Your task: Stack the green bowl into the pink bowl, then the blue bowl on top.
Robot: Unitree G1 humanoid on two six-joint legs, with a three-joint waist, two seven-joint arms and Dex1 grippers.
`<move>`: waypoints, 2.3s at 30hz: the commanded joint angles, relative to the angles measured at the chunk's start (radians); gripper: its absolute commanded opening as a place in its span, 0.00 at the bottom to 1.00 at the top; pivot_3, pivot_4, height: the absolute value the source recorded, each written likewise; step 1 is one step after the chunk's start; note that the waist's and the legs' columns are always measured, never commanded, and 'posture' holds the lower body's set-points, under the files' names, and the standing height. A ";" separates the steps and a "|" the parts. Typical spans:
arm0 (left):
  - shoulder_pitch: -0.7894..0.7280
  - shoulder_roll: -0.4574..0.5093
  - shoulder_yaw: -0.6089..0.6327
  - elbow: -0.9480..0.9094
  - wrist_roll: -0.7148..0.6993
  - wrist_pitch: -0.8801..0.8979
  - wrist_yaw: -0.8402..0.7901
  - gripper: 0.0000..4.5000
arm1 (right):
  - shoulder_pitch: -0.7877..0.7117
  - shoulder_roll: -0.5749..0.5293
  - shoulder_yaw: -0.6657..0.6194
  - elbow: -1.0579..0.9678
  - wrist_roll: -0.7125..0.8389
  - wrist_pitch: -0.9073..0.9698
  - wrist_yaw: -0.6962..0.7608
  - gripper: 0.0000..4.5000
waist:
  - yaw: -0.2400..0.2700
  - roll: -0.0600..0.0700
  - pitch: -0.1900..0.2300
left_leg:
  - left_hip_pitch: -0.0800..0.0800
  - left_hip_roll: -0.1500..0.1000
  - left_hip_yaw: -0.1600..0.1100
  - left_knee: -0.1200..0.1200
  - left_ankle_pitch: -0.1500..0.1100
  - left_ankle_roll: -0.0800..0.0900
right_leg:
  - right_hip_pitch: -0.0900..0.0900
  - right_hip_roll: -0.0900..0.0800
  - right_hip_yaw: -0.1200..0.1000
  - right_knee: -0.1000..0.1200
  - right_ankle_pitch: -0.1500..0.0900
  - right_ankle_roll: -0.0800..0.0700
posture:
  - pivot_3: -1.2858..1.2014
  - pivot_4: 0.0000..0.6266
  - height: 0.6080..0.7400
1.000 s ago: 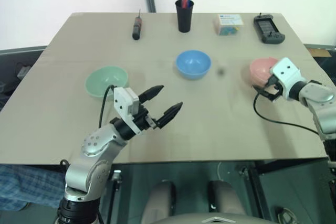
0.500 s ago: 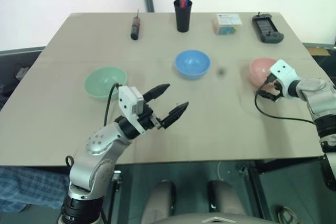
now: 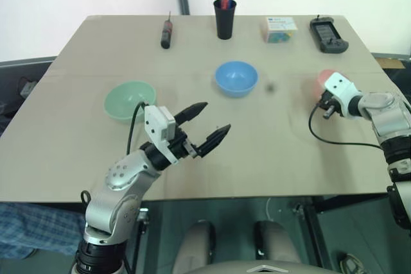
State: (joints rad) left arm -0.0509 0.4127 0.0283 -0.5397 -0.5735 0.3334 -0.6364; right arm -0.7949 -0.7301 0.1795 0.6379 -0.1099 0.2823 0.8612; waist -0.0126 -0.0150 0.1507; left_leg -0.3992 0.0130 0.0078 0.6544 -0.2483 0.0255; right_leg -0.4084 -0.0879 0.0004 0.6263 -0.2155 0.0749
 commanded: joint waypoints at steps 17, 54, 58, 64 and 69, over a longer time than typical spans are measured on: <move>0.064 0.060 0.055 -0.006 0.012 -0.064 -0.049 1.00 | 0.261 -0.077 0.161 -1.001 -0.028 0.157 0.219 0.02 | 0.002 0.002 0.002 | 0.000 0.000 -0.001 0.000 0.000 0.000 | -0.001 0.000 -0.001 0.000 -0.002 -0.002 | 0.52 0.24 1.00; 0.188 0.161 0.161 -0.011 0.033 -0.089 -0.108 1.00 | 0.213 0.032 0.049 -1.203 0.092 0.420 0.390 0.97 | 0.000 0.000 0.002 | 0.000 0.000 -0.007 0.000 0.000 0.000 | -0.001 0.000 -0.002 0.000 -0.002 -0.003 | 0.52 0.24 1.00; 0.179 0.150 0.151 0.000 0.042 -0.095 -0.103 1.00 | 0.202 0.051 -0.115 -1.196 0.279 0.566 0.377 0.97 | 0.002 0.000 0.002 | 0.000 0.001 -0.008 0.000 0.000 0.000 | 0.000 0.000 -0.002 0.001 -0.002 -0.004 | 0.52 0.24 1.00; 0.141 0.139 0.151 0.025 0.098 -0.102 -0.052 1.00 | 0.218 0.062 -0.279 -1.165 0.469 0.570 0.328 0.97 | 0.005 0.000 0.003 | 0.000 0.000 -0.008 0.000 0.000 0.000 | 0.000 0.000 -0.002 0.000 -0.002 -0.004 | 0.52 0.24 1.00; 0.091 0.152 0.162 0.061 0.200 -0.109 0.023 1.00 | 0.232 0.068 -0.363 -1.169 0.611 0.603 0.281 0.97 | 0.005 0.000 0.003 | 0.000 0.000 -0.008 0.000 0.000 0.000 | 0.000 0.000 -0.002 0.001 -0.001 -0.002 | 0.52 0.24 1.00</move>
State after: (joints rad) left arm 0.0636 0.5528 0.1764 -0.4800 -0.4216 0.2445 -0.6482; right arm -0.5663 -0.6565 -0.1179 -0.5119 0.4219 0.8720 1.1647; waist -0.0079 -0.0148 0.1532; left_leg -0.3997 0.0132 -0.0003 0.6544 -0.2484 0.0255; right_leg -0.4086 -0.0881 -0.0021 0.6270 -0.2163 0.0733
